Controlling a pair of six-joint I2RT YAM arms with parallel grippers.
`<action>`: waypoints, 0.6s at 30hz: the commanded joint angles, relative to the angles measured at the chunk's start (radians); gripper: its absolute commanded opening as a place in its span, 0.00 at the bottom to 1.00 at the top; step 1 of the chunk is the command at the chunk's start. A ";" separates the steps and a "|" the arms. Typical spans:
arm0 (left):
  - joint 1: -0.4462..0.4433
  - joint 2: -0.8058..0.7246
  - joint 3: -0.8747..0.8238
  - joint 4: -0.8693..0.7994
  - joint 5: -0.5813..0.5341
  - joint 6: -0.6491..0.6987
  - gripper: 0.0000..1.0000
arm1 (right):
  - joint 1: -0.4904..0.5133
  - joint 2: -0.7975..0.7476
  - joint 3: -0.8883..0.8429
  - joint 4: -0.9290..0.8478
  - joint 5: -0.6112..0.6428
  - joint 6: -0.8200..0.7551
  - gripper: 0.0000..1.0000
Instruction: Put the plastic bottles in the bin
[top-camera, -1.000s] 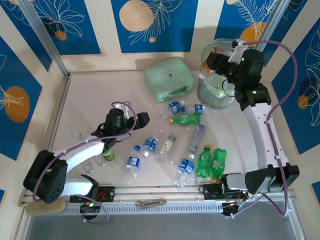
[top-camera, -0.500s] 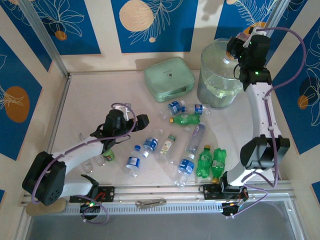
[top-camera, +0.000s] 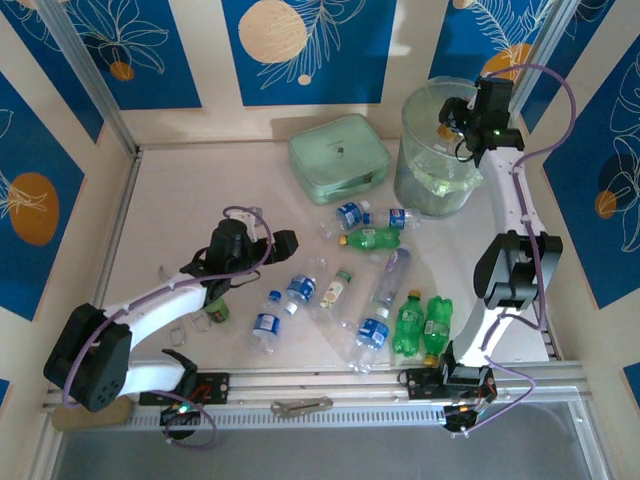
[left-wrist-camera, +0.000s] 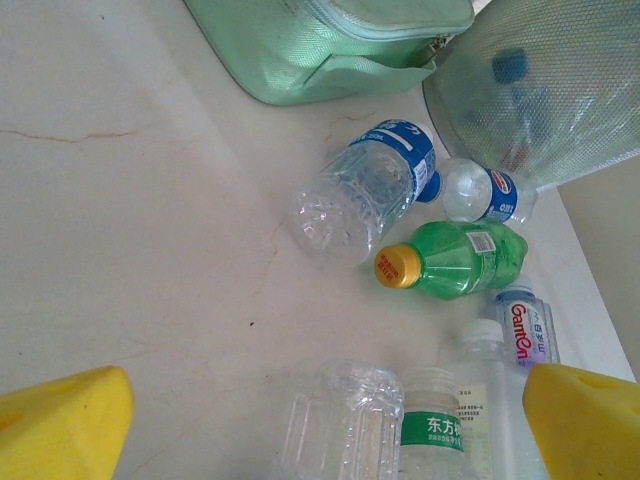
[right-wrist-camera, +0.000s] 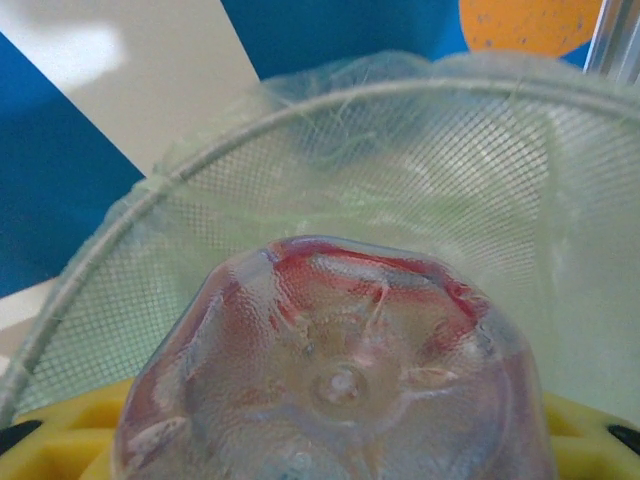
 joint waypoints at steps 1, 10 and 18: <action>0.007 -0.011 -0.003 -0.010 0.012 0.016 0.99 | -0.003 0.020 0.065 -0.043 -0.037 0.011 0.56; 0.007 -0.016 -0.006 -0.023 0.006 0.027 0.99 | -0.002 0.038 0.162 -0.106 -0.039 0.010 0.84; 0.007 -0.013 -0.004 -0.014 0.010 0.041 0.99 | 0.003 -0.046 0.177 -0.151 -0.053 -0.002 0.92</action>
